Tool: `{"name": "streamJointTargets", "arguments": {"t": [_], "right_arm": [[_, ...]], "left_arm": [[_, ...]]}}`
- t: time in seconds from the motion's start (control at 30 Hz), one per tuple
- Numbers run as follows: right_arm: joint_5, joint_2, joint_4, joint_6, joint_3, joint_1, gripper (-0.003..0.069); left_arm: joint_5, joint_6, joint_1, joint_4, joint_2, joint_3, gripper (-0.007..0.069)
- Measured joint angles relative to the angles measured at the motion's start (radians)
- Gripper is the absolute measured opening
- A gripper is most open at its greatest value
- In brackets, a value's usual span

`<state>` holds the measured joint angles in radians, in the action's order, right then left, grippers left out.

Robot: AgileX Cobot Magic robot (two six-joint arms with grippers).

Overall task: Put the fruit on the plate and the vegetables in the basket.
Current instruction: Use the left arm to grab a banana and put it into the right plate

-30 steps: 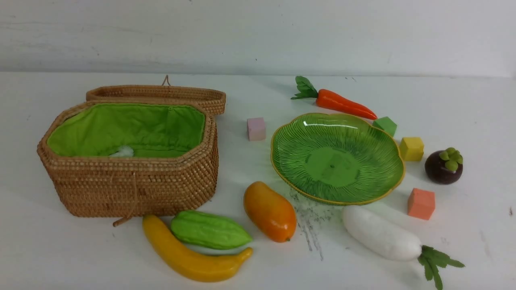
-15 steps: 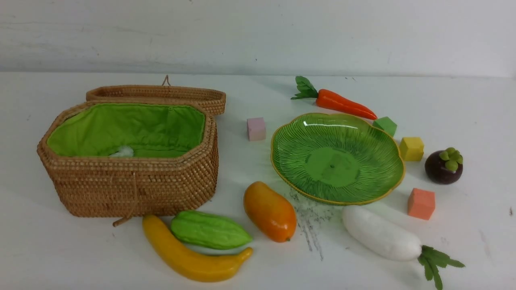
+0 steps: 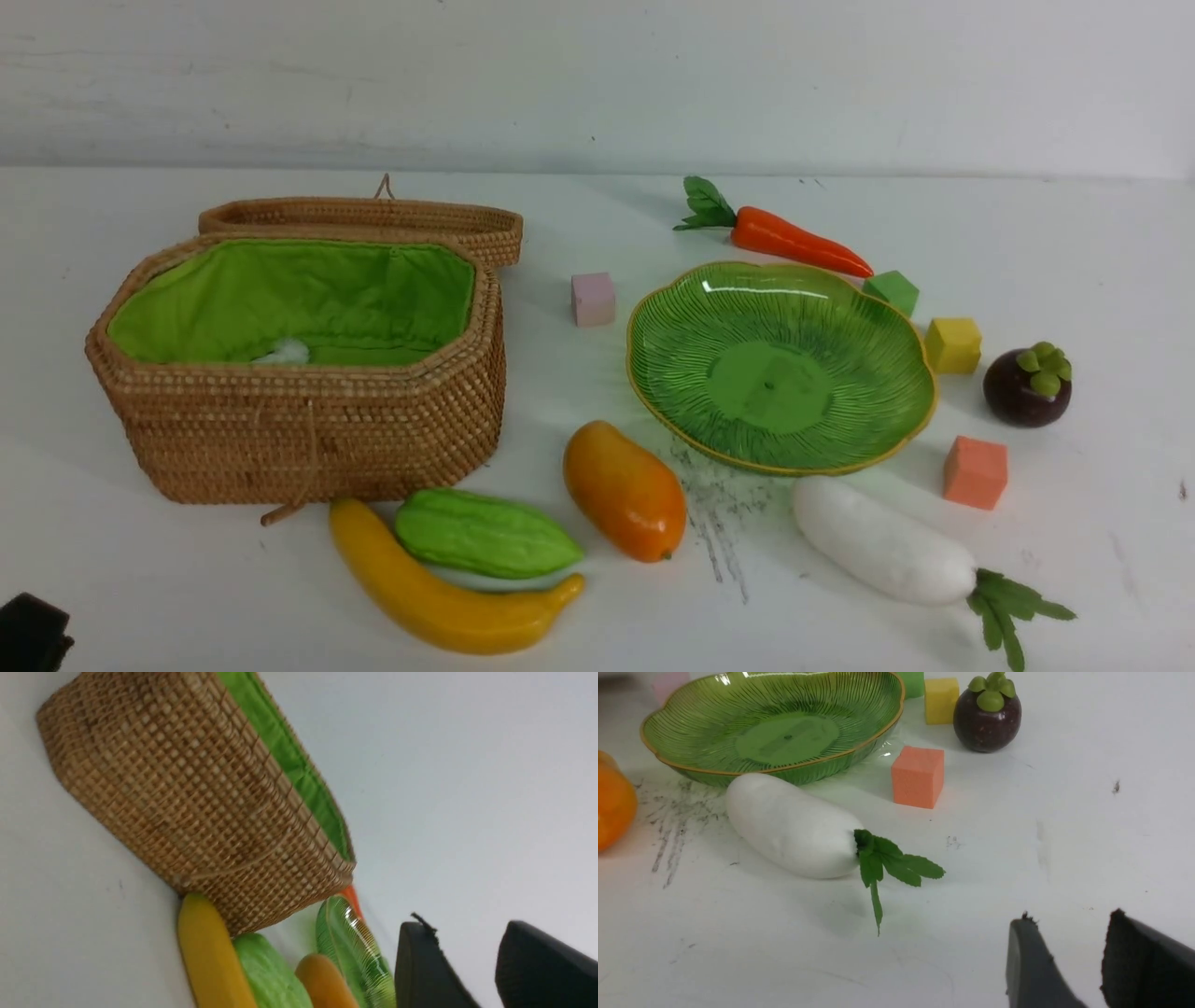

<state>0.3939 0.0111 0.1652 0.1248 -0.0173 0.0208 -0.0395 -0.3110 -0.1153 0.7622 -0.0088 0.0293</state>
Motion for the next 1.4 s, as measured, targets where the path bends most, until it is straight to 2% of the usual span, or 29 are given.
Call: {"name": "streamJointTargets", "arguments": {"t": [0.07,0.17,0.23,0.3,0.43,0.63,0.77,0.87,0.97,1.17,1.3,1.4], "right_arm": [[0.0,0.0,0.0,0.0,0.0,-0.028,0.024],[0.0,0.0,0.0,0.0,0.0,-0.053,0.024],[0.0,0.0,0.0,0.0,0.0,-0.054,0.024],[0.0,0.0,0.0,0.0,0.0,-0.054,0.024],[0.0,0.0,0.0,0.0,0.0,-0.054,0.024],[0.0,0.0,0.0,0.0,0.0,-0.054,0.024],[-0.027,0.0,0.006,-0.006,-0.004,-0.054,0.024],[-0.087,0.0,0.118,-0.088,-0.011,-0.054,0.024],[-0.165,0.0,0.251,-0.17,-0.011,-0.054,0.024],[-0.278,0.0,0.47,-0.263,-0.01,-0.056,0.0237],[-0.135,-0.003,0.487,-0.232,0.085,-0.089,0.0216],[0.141,-0.108,0.463,-0.096,0.328,-0.148,0.0165]], "left_arm": [[-0.026,0.004,0.0,0.003,0.0,-0.029,0.0177],[-0.144,0.063,0.0,-0.028,0.005,-0.135,0.0031],[-0.194,0.108,0.0,-0.046,0.025,-0.185,-0.0011],[-0.314,0.194,0.0,-0.076,0.116,-0.288,-0.0013],[-0.441,0.331,0.0,-0.091,0.263,-0.402,-0.0013],[-0.56,0.454,0.0,-0.084,0.431,-0.529,-0.0013],[-0.711,0.548,0.0,-0.082,0.5,-0.606,-0.0013],[-0.769,0.604,0.0,-0.075,0.513,-0.639,-0.0013],[-0.763,0.638,0.0,-0.071,0.513,-0.648,-0.0013],[-0.707,0.618,0.0,-0.068,0.513,-0.649,-0.0013],[-0.723,0.641,0.0,-0.069,0.523,-0.654,-0.0013],[-0.823,0.668,0.0,-0.078,0.577,-0.704,-0.0013]]}}
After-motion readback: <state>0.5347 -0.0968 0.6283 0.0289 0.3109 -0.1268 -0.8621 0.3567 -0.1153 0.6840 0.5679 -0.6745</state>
